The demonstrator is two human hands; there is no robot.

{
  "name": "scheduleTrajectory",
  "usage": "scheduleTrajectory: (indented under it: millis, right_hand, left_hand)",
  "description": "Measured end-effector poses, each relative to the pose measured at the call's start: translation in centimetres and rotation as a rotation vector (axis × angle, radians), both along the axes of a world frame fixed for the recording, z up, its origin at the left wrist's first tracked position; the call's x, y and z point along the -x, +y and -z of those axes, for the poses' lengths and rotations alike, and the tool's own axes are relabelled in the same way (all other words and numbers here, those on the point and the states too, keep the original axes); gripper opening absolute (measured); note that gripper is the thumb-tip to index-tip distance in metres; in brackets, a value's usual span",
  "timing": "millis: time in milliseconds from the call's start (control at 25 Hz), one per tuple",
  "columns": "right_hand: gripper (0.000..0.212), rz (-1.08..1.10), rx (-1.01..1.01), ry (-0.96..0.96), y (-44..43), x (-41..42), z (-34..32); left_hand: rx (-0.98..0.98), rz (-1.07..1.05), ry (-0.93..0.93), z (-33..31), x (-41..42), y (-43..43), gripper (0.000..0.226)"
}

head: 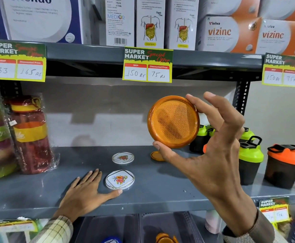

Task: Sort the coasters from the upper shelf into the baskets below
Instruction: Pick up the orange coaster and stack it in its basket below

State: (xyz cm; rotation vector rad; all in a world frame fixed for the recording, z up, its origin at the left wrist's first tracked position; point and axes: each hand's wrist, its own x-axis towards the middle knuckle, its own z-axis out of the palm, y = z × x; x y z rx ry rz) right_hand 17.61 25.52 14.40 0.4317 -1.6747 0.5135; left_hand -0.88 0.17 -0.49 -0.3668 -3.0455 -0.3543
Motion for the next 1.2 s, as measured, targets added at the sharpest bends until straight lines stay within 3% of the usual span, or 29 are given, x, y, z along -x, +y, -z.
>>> scheduleTrajectory:
  millis: [280,480,680,840,1080,1200]
  right_hand:
    - [0.102,0.026,0.003,-0.052,-0.2,-0.2,0.5]
    - [0.099,-0.063,0.020,-0.439,-0.1,-0.2,3.1]
    - [0.090,-0.144,0.097,-0.837,1.0,-0.8,11.2]
    - [0.097,-0.132,0.194,-1.071,2.4,-0.4,19.1]
    - [0.086,0.022,0.229,-1.327,5.3,5.2,29.1]
    - [0.097,0.117,0.199,-1.430,6.4,8.7,32.8]
  left_hand:
    - [0.004,-0.006,-0.006,0.0,-0.1,0.1,0.149]
    - [0.015,0.012,0.035,0.0,-0.1,0.0,0.148]
    - [0.037,0.019,-0.005,0.0,-0.2,-0.2,0.144]
    - [0.034,0.017,0.014,-0.1,-0.1,0.0,0.144]
    - [0.016,0.016,0.056,0.3,0.1,-0.1,0.142]
    - [-0.002,0.019,0.085,0.4,0.1,-0.4,0.140]
